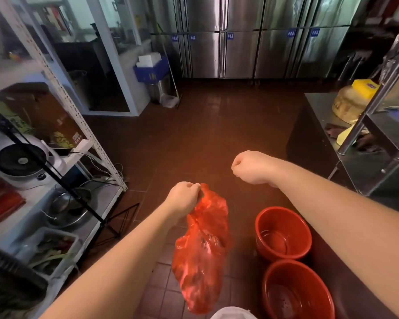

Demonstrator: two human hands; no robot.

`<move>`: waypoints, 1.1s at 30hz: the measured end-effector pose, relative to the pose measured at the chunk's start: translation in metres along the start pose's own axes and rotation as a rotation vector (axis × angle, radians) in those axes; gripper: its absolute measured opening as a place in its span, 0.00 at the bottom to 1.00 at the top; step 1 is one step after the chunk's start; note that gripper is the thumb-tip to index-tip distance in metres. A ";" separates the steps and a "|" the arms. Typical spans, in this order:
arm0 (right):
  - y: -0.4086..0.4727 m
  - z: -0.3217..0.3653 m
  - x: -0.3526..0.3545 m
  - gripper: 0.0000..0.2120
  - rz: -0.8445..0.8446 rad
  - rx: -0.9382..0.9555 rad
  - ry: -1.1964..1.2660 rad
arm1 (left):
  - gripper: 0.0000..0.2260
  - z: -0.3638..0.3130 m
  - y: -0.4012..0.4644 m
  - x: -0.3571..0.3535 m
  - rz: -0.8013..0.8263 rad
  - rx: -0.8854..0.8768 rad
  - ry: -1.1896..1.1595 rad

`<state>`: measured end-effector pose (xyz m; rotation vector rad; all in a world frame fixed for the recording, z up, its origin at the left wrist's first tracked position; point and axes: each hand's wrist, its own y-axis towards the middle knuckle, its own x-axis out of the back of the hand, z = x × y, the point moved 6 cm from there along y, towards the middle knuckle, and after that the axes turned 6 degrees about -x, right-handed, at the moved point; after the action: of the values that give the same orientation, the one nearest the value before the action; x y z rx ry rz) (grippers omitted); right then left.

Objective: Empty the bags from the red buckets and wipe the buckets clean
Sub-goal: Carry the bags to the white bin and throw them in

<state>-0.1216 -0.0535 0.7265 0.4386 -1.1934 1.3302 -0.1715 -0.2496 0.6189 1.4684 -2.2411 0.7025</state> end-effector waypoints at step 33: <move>0.366 0.022 0.043 0.19 -0.062 0.268 -0.408 | 0.18 -0.017 0.306 0.098 -0.177 -0.072 0.900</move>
<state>-0.4657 0.0480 0.6383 0.9681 -1.3219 1.3918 -0.4908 -0.2101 0.6243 0.9942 -1.4113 0.9614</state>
